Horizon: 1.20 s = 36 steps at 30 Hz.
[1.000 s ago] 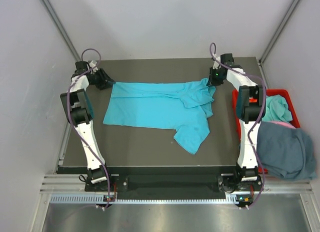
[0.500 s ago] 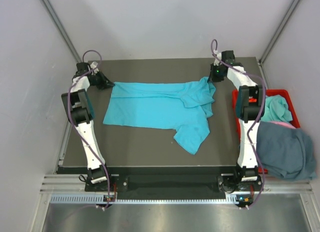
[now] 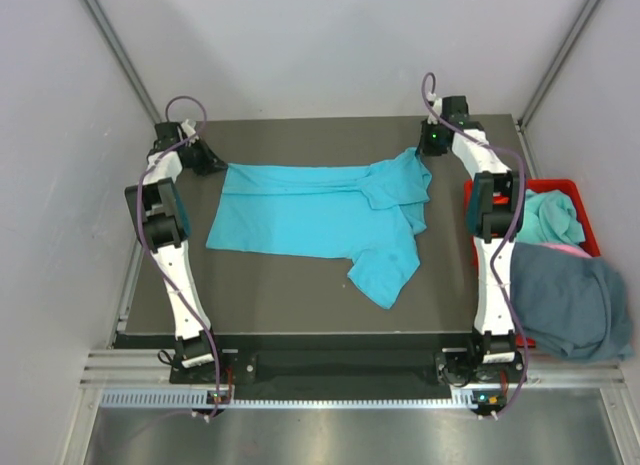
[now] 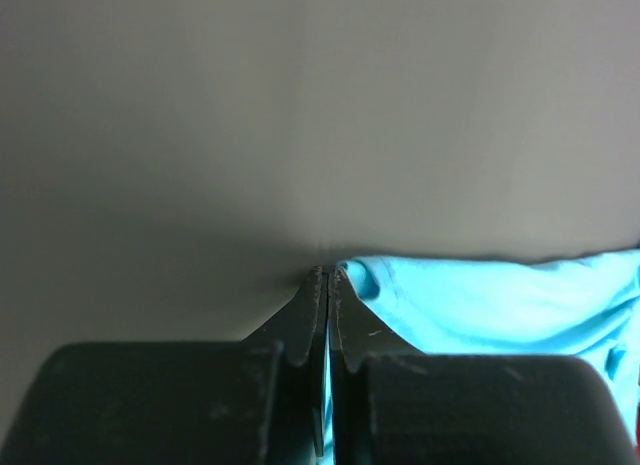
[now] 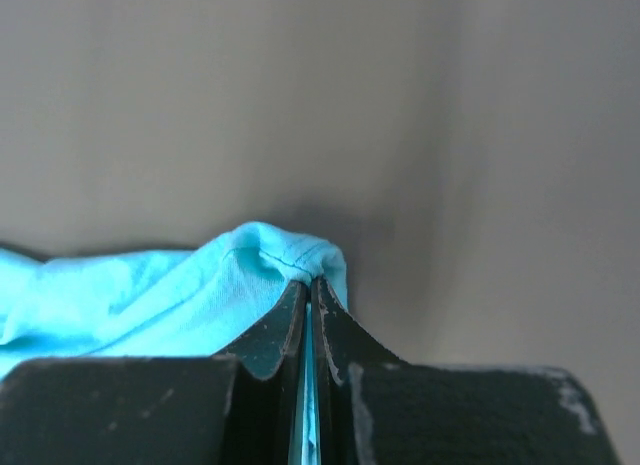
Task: Fold and stack the t-shirts
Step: Fold the tshirt
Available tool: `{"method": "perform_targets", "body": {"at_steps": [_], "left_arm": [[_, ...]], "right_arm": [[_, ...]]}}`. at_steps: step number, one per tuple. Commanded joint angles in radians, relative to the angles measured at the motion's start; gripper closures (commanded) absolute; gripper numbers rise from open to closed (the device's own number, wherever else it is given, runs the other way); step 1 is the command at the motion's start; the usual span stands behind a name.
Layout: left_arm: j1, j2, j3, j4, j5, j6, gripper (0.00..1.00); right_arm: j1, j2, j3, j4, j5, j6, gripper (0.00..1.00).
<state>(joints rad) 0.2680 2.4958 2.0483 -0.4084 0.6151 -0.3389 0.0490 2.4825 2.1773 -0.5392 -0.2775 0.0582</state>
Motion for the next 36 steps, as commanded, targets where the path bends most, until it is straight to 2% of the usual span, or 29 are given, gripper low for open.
{"method": "perform_targets", "body": {"at_steps": [1,9,17,18,19,20,21,22,24,25,27,28,29,33,36], "left_arm": [[0.005,-0.044,0.032,0.042,-0.067,0.035,1.00],[0.007,-0.066,0.027,0.065,-0.120,0.049,1.00],[0.007,-0.063,0.055,0.076,-0.112,0.040,1.00],[0.007,-0.071,0.046,0.072,-0.103,0.046,1.00],[0.007,-0.104,0.033,0.072,-0.094,0.046,0.93],[0.008,-0.132,0.012,0.074,-0.065,0.044,0.82],[0.005,-0.212,-0.066,0.101,-0.055,0.041,0.60],[0.004,-0.263,-0.123,0.136,-0.051,0.041,0.50],[-0.012,-0.378,-0.298,0.225,-0.051,0.075,0.38],[-0.021,-0.481,-0.342,0.229,-0.057,0.099,0.36],[-0.052,-0.576,-0.456,0.229,-0.074,0.156,0.35],[-0.061,-0.662,-0.496,0.229,-0.075,0.170,0.35],[-0.079,-0.702,-0.566,0.226,-0.084,0.213,0.35],[-0.151,-0.869,-0.709,0.169,-0.245,0.375,0.35],[-0.174,-0.940,-0.821,0.157,-0.293,0.434,0.36]], "right_arm": [[-0.011,-0.004,0.064,0.051,0.027,0.018,1.00],[-0.014,0.003,0.114,0.068,0.064,0.012,1.00],[-0.015,-0.014,0.079,0.059,0.069,0.005,1.00],[-0.017,-0.025,0.053,0.058,0.070,0.000,0.98],[-0.017,-0.060,0.035,0.058,0.078,-0.006,0.86],[-0.020,-0.088,0.009,0.070,0.083,-0.011,0.77],[-0.021,-0.124,-0.066,0.083,0.090,-0.015,0.69],[-0.021,-0.214,-0.117,0.103,0.119,-0.027,0.53],[-0.023,-0.321,-0.285,0.188,0.147,-0.047,0.43],[-0.023,-0.432,-0.345,0.258,0.171,-0.082,0.41],[-0.023,-0.544,-0.525,0.323,0.185,-0.106,0.40],[-0.018,-0.647,-0.583,0.355,0.190,-0.121,0.33],[-0.012,-0.693,-0.640,0.410,0.189,-0.132,0.32],[0.084,-0.858,-0.894,0.447,0.179,-0.253,0.34],[0.188,-0.939,-1.047,0.433,0.175,-0.374,0.38]]}}
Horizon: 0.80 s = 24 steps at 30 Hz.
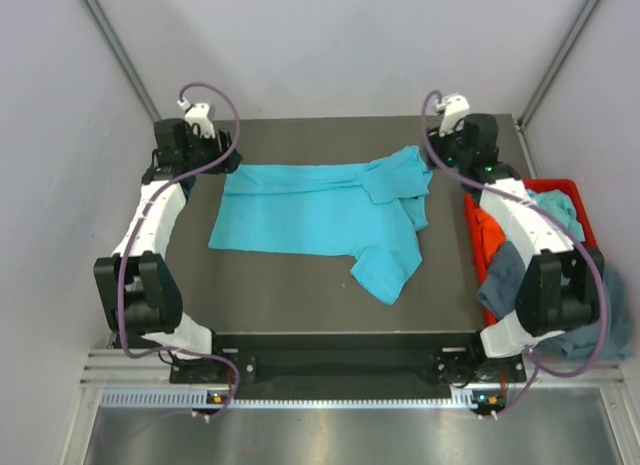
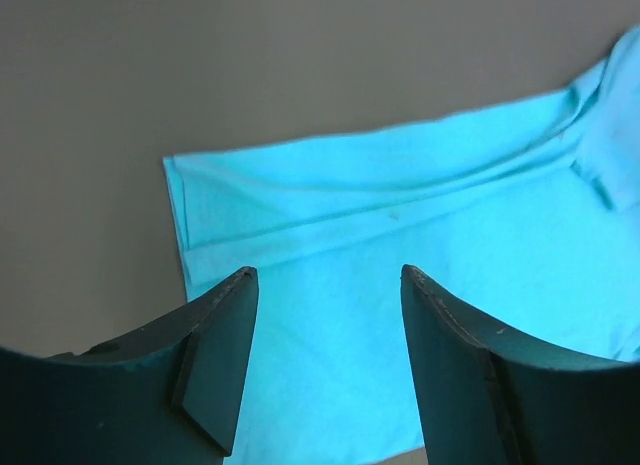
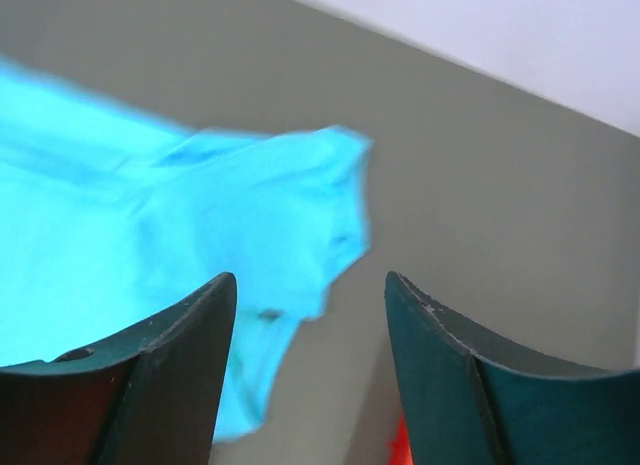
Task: Fold and stack the t-shirts
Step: Fold the tshirt
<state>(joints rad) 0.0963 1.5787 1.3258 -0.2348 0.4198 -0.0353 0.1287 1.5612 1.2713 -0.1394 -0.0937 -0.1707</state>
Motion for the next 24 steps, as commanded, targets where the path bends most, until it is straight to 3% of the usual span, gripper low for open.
{"method": "perform_targets", "body": {"at_steps": [1,5,9,16,24], "left_arm": [[-0.006,-0.038,-0.126,-0.009,-0.127,0.141,0.36],[-0.012,-0.100,-0.239,0.009,-0.187,0.175,0.37],[-0.020,-0.146,-0.299,0.012,-0.263,0.192,0.37],[-0.020,-0.178,-0.343,-0.009,-0.319,0.166,0.37],[-0.018,-0.114,-0.344,-0.061,-0.317,0.107,0.38]], "right_arm": [[0.136,-0.057,-0.182,0.026,-0.012,-0.198,0.39],[0.284,-0.160,-0.404,0.023,0.009,-0.294,0.44],[0.393,-0.248,-0.524,-0.015,-0.017,-0.320,0.50],[0.480,-0.320,-0.513,-0.273,-0.070,-0.391,0.54],[0.678,-0.325,-0.514,-0.353,-0.064,-0.389,0.54]]}}
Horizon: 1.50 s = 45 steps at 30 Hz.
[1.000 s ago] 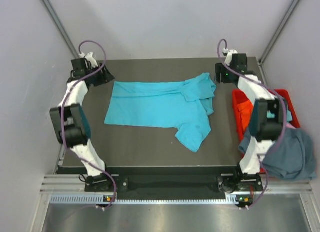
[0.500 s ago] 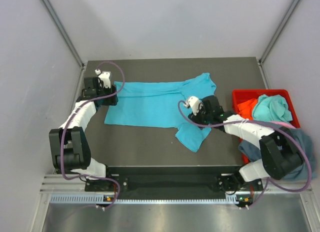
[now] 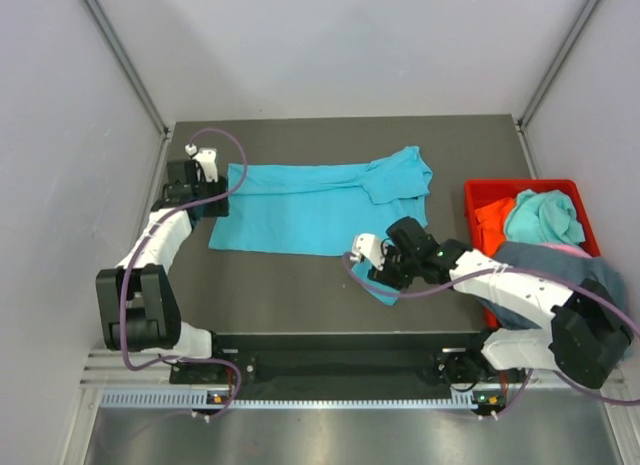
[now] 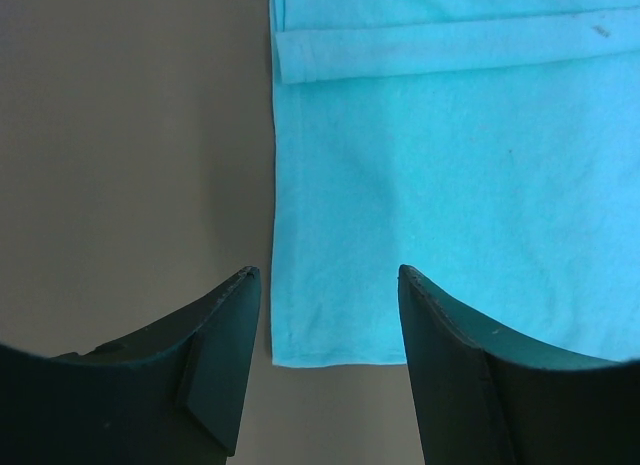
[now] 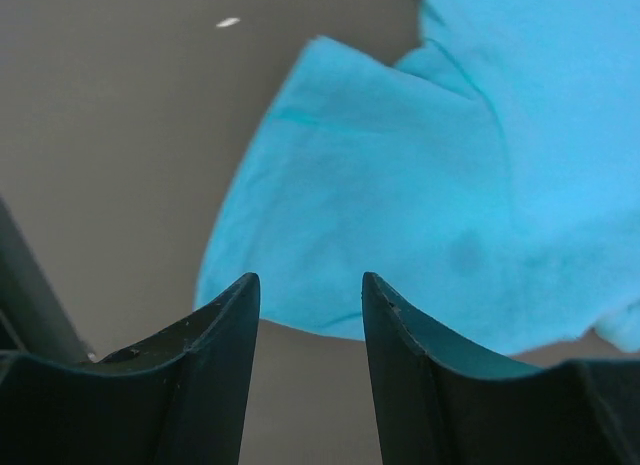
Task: Fold and stack the t-shirts
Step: Fold the tshirt
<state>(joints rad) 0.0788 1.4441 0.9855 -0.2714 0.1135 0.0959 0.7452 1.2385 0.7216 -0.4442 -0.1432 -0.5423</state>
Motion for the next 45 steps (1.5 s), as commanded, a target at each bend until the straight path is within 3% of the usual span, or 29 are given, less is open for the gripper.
{"method": "perform_targets", "body": {"at_steps": [1,10,26,30,32,45], "left_arm": [[-0.001,0.027,0.007,-0.038,-0.011,-0.024,0.38],[-0.001,0.030,0.027,-0.048,-0.015,-0.028,0.38],[0.013,0.053,0.015,-0.038,-0.029,-0.033,0.38],[0.029,0.070,0.016,-0.048,-0.040,-0.048,0.38],[0.041,0.094,0.025,-0.061,-0.035,-0.077,0.37],[0.182,0.308,0.096,-0.186,0.161,-0.199,0.43]], "right_arm": [[0.074,0.001,0.039,-0.065,-0.013,-0.018,0.54],[0.157,0.081,0.038,-0.140,-0.019,-0.036,0.55],[0.206,0.205,-0.020,-0.059,0.091,-0.050,0.61],[0.209,0.210,-0.030,-0.016,0.152,-0.045,0.93],[0.210,0.196,-0.022,-0.007,0.197,-0.050,1.00],[0.209,0.111,0.042,0.050,0.389,-0.094,1.00]]}}
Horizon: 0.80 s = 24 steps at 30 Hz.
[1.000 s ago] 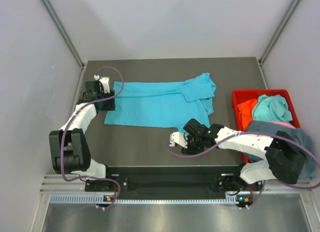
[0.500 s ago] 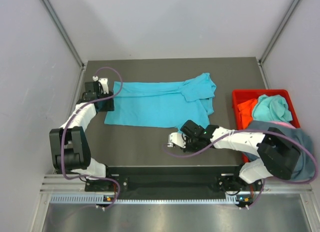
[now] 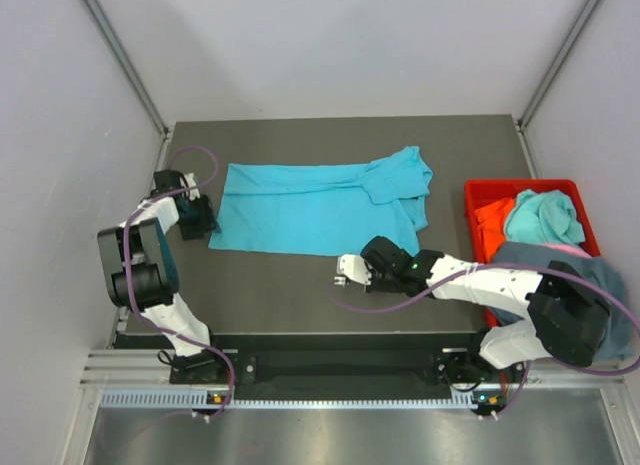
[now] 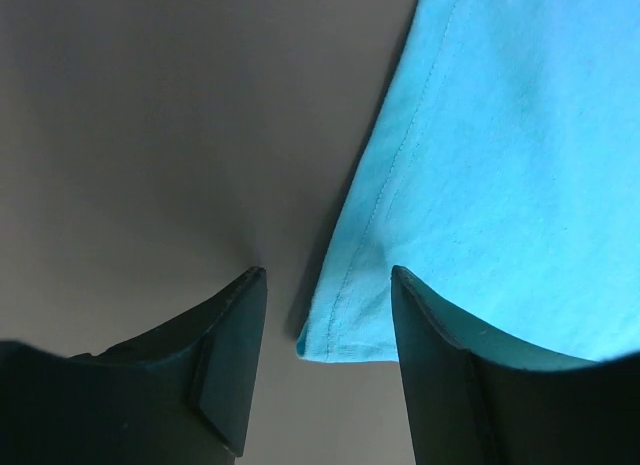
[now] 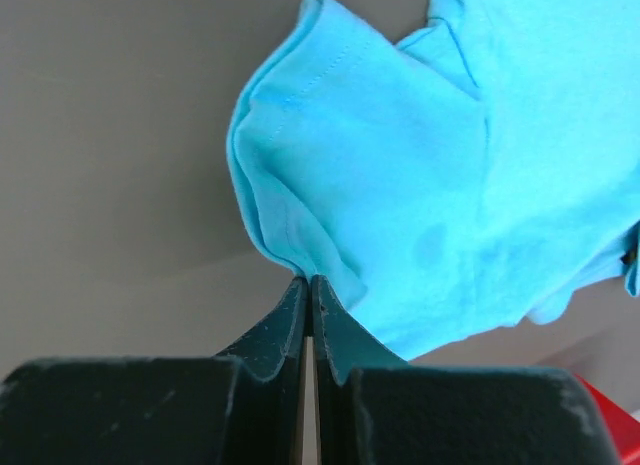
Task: Fold and stack the t-shirts
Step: Fold the tshirt
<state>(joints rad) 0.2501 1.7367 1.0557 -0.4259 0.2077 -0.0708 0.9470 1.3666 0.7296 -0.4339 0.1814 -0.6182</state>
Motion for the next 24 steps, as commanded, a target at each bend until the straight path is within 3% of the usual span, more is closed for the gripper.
{"method": "perform_targets", "body": {"at_steps": [1,14,18,20,24], "left_arm": [[0.012,0.020,0.026,-0.031,0.070,-0.027,0.43],[0.034,-0.084,-0.003,-0.136,0.058,0.003,0.51],[0.035,-0.083,-0.007,-0.134,0.062,0.003,0.58],[0.032,-0.066,-0.005,-0.136,0.070,0.003,0.68],[0.034,-0.062,-0.010,-0.140,0.082,0.005,0.71]], "right_arm": [[0.007,-0.014,0.033,0.041,0.066,-0.020,1.00],[-0.005,0.009,0.063,0.061,0.075,-0.014,1.00],[-0.005,0.022,0.074,0.064,0.073,-0.011,1.00],[-0.005,0.025,0.077,0.061,0.075,-0.009,1.00],[-0.007,0.023,0.079,0.061,0.081,-0.005,1.00]]}}
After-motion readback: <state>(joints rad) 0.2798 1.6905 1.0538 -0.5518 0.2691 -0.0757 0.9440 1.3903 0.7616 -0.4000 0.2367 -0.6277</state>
